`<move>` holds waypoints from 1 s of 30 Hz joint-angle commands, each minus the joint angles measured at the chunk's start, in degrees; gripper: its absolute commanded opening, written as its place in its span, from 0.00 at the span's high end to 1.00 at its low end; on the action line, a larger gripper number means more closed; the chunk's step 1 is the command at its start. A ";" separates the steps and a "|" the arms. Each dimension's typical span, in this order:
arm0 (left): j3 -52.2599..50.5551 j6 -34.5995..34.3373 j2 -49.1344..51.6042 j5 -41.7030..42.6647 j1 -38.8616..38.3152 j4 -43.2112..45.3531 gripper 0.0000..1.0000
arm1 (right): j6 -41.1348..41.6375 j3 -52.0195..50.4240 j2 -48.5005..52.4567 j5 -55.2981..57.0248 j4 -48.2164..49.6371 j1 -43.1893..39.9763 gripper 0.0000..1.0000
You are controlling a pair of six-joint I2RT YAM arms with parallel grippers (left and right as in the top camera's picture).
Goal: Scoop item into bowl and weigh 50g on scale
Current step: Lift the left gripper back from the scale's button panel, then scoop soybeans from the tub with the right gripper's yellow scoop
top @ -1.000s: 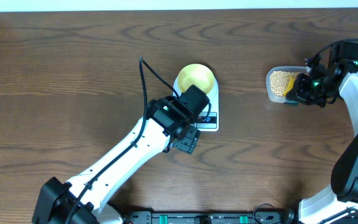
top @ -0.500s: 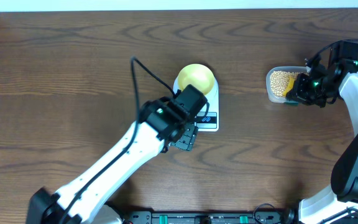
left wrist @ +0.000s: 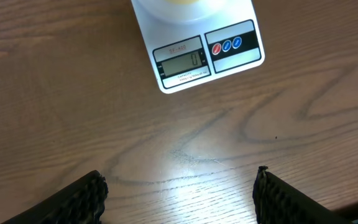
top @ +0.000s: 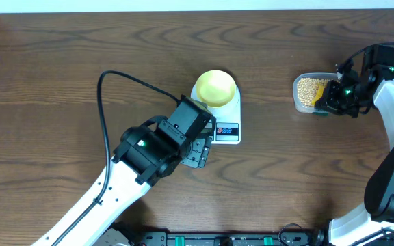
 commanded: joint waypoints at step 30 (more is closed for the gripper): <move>1.14 1.60 2.19 0.79 0.13 3.65 0.22 | -0.98 1.55 -0.28 4.68 0.87 -0.20 0.99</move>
